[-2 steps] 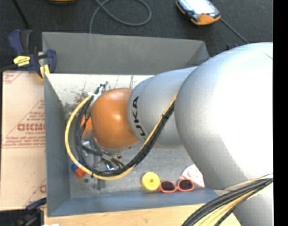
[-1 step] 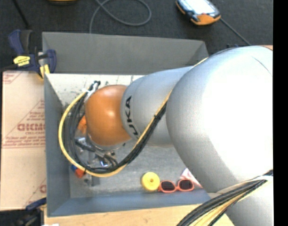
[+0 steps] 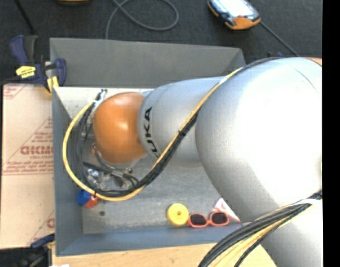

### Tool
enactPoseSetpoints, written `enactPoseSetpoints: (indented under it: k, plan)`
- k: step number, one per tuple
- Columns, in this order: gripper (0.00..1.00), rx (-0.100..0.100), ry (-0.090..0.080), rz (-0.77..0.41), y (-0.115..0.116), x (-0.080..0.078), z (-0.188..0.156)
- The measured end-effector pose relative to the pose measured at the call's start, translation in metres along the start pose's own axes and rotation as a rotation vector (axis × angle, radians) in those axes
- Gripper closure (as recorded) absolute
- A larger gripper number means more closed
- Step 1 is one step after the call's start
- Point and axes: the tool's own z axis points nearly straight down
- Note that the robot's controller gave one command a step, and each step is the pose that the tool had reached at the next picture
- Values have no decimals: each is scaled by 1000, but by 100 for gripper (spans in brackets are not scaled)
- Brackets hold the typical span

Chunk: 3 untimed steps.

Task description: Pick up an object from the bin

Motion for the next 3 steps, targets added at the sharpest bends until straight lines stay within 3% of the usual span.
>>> enactPoseSetpoints:
  k: [1, 2, 3]
  plan:
    - [100, 0, 0, 1, 0, 0, 0]
    - [100, 0, 3, 16, -35, -15, -43]
    - [0, -2, 2, 25, -3, 5, -58]
